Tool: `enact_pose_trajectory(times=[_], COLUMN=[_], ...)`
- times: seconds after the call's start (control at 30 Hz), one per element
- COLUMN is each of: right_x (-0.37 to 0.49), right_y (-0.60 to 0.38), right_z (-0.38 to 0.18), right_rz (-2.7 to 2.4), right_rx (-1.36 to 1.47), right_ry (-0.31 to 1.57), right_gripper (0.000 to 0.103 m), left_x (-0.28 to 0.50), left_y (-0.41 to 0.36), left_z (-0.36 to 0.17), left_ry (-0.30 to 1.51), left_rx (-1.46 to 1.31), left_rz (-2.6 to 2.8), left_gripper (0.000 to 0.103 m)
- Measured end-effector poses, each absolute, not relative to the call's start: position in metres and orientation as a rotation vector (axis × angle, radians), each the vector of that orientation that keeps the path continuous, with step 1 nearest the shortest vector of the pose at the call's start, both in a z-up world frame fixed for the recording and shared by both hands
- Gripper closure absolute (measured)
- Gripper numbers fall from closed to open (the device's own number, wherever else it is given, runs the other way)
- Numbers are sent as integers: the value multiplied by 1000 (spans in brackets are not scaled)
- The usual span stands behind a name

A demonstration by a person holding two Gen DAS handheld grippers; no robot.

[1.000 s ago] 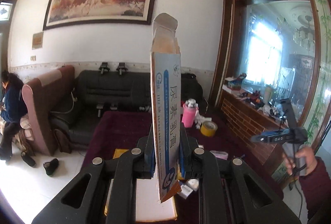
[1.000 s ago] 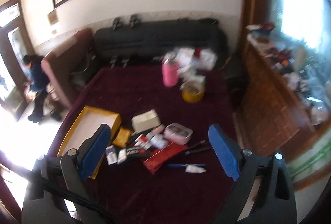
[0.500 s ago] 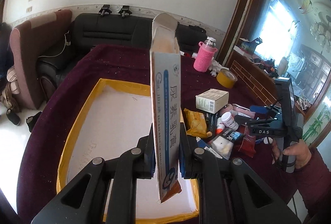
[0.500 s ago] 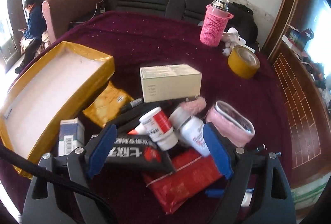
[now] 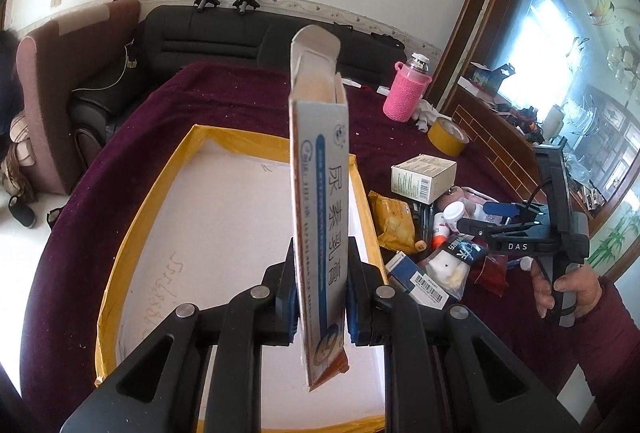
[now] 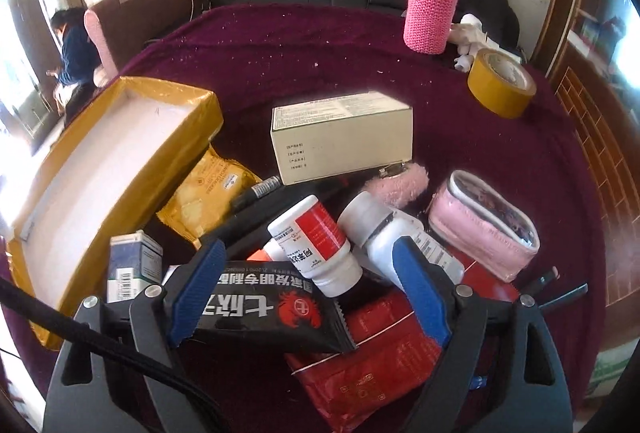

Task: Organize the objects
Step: 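Grasp the white red-label pill bottle with the right tool while the left tool holds the cream box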

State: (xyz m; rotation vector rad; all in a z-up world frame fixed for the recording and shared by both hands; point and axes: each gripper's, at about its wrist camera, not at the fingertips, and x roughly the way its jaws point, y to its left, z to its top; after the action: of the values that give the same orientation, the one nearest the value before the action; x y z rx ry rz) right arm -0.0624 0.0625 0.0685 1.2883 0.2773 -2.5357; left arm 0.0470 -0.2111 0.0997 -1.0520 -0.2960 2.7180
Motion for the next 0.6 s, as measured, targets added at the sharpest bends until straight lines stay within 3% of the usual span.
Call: enact_pose_trajectory(times=[0.17,0.23,0.33,0.6], right_x=[-64,-66,-73,-61], right_y=[49,45,47,74], right_z=[61,56,47,76], right_rz=[-2485,-2493,-2510,-2545], right_rx=[1319,1335,1387,1352], right_ry=[340,382,384,93], right_gripper=[44,47,62,67], left_x=[43,42,42,42], left_y=[-209,-211,-211,-214], left_z=[91,90,89,101], left_ry=[-299,-303,-307,-278], left_rx=[-1090,-1095,-1099,-1085], left_rz=[2704,2703,2709,2726], left_gripper=[89,89,89,89])
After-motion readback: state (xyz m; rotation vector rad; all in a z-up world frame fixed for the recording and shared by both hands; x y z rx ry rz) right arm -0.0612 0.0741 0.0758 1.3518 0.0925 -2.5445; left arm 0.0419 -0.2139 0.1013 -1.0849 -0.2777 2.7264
